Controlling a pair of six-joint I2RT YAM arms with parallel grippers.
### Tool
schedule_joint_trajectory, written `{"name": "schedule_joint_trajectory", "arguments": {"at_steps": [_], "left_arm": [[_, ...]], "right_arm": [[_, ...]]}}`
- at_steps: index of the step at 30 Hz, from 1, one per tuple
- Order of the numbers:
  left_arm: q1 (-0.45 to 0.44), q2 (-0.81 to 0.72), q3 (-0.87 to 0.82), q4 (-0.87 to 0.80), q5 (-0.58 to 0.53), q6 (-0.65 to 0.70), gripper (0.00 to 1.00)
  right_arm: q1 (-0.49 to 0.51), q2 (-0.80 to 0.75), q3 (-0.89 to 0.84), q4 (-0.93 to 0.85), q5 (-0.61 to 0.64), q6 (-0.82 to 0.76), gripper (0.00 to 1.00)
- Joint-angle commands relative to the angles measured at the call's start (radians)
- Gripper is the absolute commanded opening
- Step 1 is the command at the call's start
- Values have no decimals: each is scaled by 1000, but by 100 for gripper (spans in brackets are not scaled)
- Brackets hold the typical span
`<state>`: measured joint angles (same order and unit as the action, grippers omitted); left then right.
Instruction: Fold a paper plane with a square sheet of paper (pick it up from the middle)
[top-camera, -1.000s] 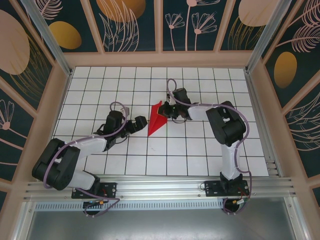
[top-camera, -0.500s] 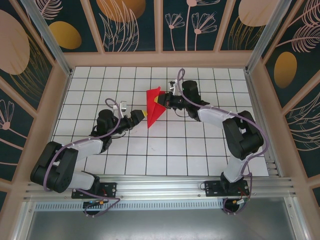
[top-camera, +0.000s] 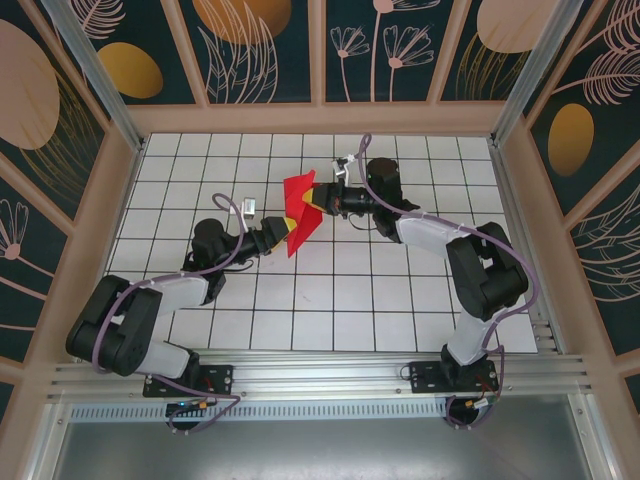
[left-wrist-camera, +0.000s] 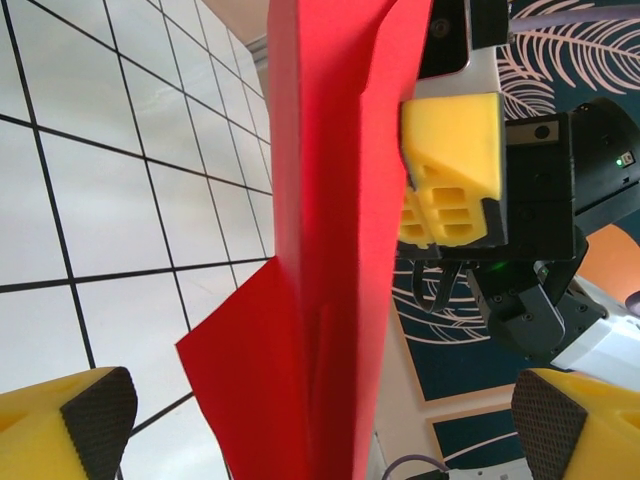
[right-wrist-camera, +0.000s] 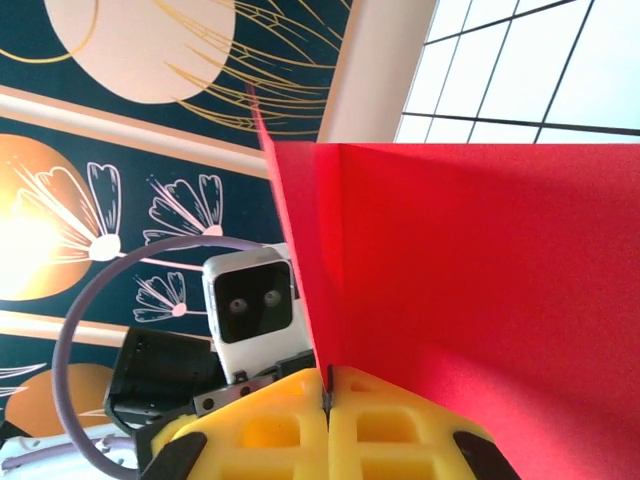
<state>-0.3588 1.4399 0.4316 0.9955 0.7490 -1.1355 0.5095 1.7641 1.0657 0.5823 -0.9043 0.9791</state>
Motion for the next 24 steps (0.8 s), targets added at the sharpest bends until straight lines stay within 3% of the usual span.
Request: {"name": "schedule_joint_trajectory", "arguments": {"at_steps": [1, 9, 17, 21, 24], "left_arm": [[6, 13, 3, 69, 26, -21, 93], [6, 28, 7, 140, 42, -41, 48], [6, 31, -2, 171, 24, -32, 19], [6, 16, -2, 77, -9, 27, 12], [6, -20, 38, -211, -100, 202, 12]], "right_arm": [[9, -39, 5, 66, -43, 27, 0], [15, -15, 14, 47, -46, 27, 0], [2, -32, 17, -51, -23, -38, 2], [-23, -89, 32, -297, 129, -195, 26], [-26, -153, 36, -490, 334, -322, 45]]}}
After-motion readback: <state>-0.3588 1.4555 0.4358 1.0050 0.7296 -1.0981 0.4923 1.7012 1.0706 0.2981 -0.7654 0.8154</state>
